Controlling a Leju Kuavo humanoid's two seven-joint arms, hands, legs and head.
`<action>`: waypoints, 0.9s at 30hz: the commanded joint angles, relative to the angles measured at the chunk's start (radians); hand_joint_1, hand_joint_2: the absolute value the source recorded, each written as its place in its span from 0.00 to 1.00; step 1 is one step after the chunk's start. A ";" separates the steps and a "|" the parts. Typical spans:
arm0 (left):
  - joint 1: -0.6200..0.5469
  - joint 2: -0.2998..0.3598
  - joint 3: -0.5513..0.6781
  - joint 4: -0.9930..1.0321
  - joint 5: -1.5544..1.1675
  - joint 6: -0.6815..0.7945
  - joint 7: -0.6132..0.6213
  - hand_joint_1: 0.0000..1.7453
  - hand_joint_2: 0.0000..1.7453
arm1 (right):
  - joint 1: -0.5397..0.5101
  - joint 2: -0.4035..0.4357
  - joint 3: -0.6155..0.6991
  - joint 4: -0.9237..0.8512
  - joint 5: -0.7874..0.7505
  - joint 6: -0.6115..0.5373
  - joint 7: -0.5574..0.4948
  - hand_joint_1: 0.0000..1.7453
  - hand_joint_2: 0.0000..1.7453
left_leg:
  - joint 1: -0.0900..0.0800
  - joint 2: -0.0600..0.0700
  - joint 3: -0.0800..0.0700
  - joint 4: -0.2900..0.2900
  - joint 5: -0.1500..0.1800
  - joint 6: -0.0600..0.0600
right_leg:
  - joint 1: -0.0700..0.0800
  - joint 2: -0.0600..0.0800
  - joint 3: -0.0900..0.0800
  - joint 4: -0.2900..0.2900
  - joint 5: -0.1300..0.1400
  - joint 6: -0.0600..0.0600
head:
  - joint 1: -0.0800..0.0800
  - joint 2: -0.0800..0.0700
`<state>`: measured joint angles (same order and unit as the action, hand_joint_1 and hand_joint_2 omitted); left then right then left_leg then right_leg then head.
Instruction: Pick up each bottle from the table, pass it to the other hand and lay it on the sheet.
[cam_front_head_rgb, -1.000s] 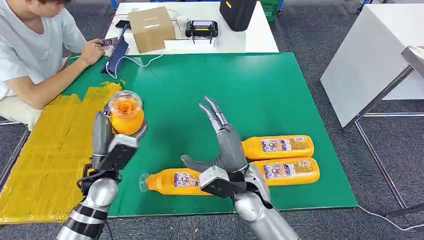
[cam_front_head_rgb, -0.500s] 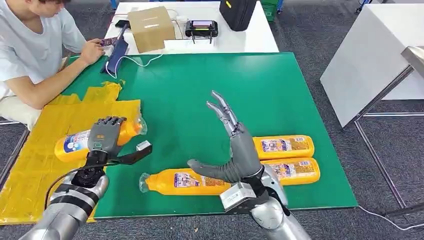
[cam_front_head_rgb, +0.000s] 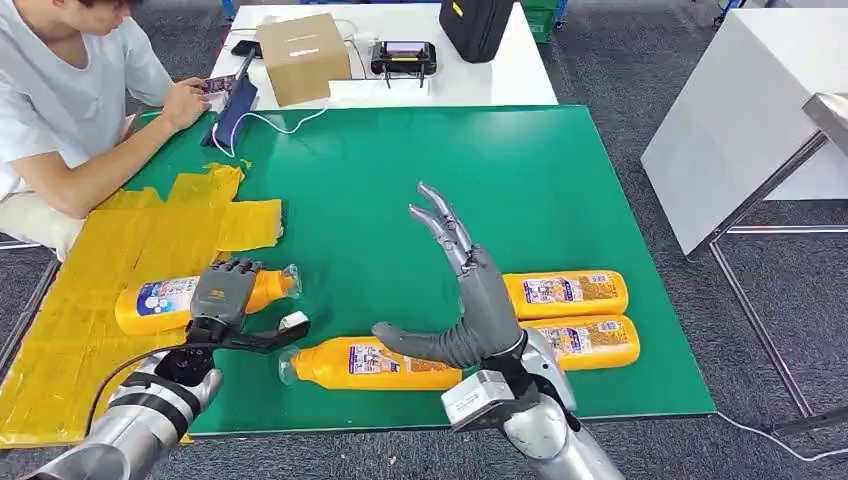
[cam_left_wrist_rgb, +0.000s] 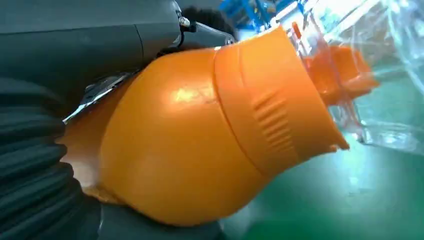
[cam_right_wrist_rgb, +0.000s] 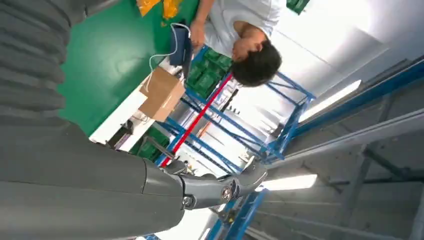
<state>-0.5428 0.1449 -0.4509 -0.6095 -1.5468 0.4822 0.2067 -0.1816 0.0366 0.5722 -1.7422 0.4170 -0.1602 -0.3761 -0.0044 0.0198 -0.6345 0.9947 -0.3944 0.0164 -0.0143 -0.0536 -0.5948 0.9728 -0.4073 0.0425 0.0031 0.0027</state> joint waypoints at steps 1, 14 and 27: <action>0.012 -0.070 0.128 0.140 0.153 0.122 -0.163 0.00 1.00 | -0.064 -0.056 0.076 0.091 0.062 0.027 0.051 0.00 1.00 | 0.001 0.002 0.008 -0.001 -0.002 -0.001 | 0.000 0.008 0.008 -0.002 -0.001 -0.002 | 0.000 0.000; 0.117 -0.145 0.341 -0.131 0.471 0.183 -0.389 0.00 1.00 | -0.063 -0.080 0.144 0.189 0.093 0.108 0.069 0.00 1.00 | 0.001 0.000 0.006 -0.001 -0.001 -0.001 | 0.000 0.004 0.006 -0.002 -0.001 -0.001 | 0.000 0.000; 0.335 -0.205 0.429 -0.696 0.868 0.117 -0.612 0.00 1.00 | -0.035 -0.148 0.218 0.323 0.200 0.129 0.119 0.00 1.00 | 0.001 0.000 0.003 0.000 -0.002 -0.001 | 0.001 0.004 0.002 -0.002 0.000 -0.001 | 0.000 0.000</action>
<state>-0.3326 -0.0053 -0.0859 -0.9290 -0.7582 0.6066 -0.3573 -0.2069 -0.0488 0.7145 -1.5615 0.5817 -0.0297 -0.2793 -0.0045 0.0197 -0.6338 0.9948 -0.3946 0.0164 -0.0143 -0.0532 -0.5950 0.9725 -0.4073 0.0426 0.0030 0.0027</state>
